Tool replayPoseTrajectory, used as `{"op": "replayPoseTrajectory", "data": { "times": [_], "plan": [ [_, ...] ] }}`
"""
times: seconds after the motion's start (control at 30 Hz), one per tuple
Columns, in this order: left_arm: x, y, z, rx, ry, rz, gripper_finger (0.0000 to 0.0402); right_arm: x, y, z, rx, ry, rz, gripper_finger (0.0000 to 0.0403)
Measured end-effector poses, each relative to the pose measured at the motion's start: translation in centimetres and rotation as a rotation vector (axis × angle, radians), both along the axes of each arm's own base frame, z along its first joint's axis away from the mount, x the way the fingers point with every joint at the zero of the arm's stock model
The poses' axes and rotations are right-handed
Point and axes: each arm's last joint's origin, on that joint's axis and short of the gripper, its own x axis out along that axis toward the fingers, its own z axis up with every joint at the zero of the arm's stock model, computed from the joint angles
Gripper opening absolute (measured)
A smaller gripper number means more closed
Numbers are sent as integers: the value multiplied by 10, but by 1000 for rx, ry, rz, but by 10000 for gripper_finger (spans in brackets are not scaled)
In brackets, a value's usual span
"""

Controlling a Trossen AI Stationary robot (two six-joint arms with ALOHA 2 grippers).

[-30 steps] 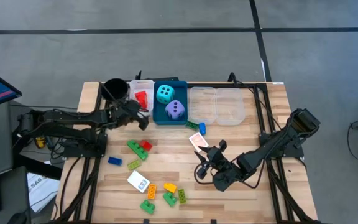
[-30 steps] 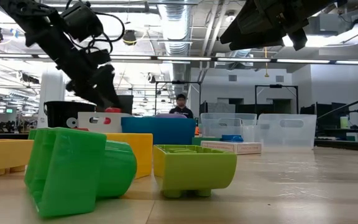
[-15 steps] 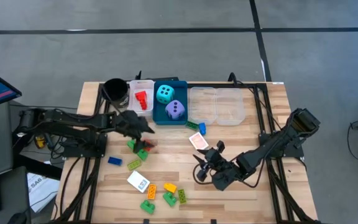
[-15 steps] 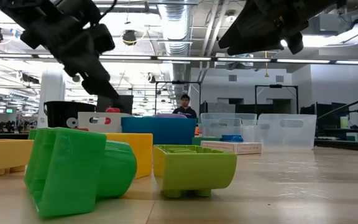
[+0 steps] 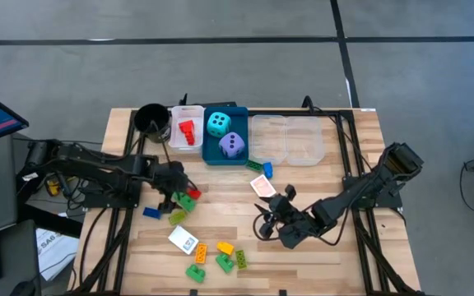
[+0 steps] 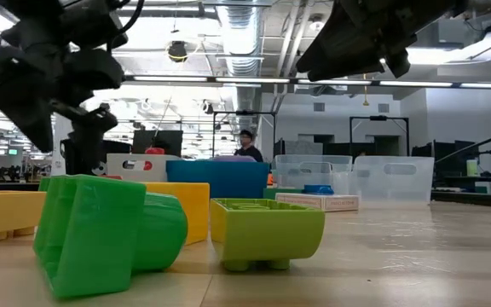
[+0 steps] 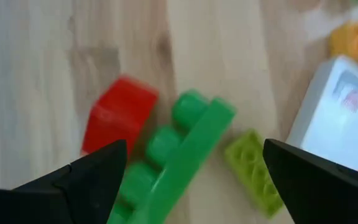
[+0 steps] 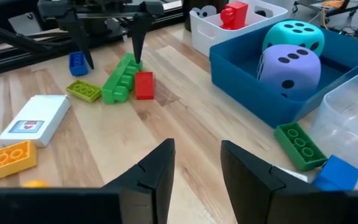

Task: Pick & Place Toys
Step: Put the large green game piece into the white bin

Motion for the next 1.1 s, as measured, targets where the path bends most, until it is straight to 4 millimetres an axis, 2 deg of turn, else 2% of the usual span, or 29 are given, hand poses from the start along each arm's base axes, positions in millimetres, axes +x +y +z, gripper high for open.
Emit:
{"op": "replayPoseTrajectory", "data": {
  "times": [0.13,0.3,0.43,0.67,0.77,0.93,1.1],
  "plan": [
    [4,1,7,62,-33,-32,368,2,-5,0,-2,4,-15,126],
    [6,3,4,136,-5,-41,367,2,-6,-1,-5,9,-20,126],
    [9,2,-7,141,65,-52,367,2,-6,-2,-6,10,-19,126],
    [18,-4,-38,161,233,-119,360,-5,-11,-16,2,25,-36,126],
    [20,-4,-43,170,266,-120,354,-7,-12,-18,6,29,-42,126],
    [19,-3,-42,194,251,-109,325,-7,-11,-18,9,25,-42,126],
    [16,-3,-35,198,222,-103,268,-6,-11,-18,10,23,-43,126]
  ]
}}
